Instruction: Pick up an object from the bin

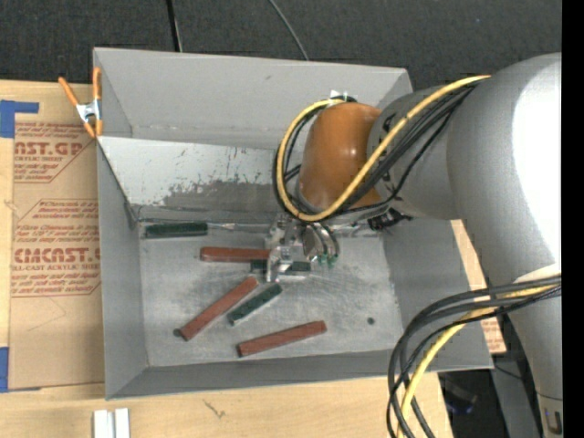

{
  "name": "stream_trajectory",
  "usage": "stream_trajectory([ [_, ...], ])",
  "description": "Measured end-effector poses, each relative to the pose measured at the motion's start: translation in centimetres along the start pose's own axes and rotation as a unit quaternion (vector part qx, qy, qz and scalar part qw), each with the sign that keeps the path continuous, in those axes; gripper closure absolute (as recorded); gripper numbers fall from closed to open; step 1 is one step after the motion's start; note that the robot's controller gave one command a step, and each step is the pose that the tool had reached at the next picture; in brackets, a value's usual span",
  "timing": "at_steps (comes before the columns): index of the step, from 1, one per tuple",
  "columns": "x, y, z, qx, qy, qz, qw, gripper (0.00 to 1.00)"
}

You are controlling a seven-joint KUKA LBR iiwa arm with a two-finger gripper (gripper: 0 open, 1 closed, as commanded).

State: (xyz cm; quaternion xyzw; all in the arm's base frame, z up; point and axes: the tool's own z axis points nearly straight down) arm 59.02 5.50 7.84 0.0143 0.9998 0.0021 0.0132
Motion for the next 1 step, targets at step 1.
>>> stream_trajectory([
  [1,0.64,0.45,-15.21,0.002,0.0111,0.028,0.9996,1.00],
])
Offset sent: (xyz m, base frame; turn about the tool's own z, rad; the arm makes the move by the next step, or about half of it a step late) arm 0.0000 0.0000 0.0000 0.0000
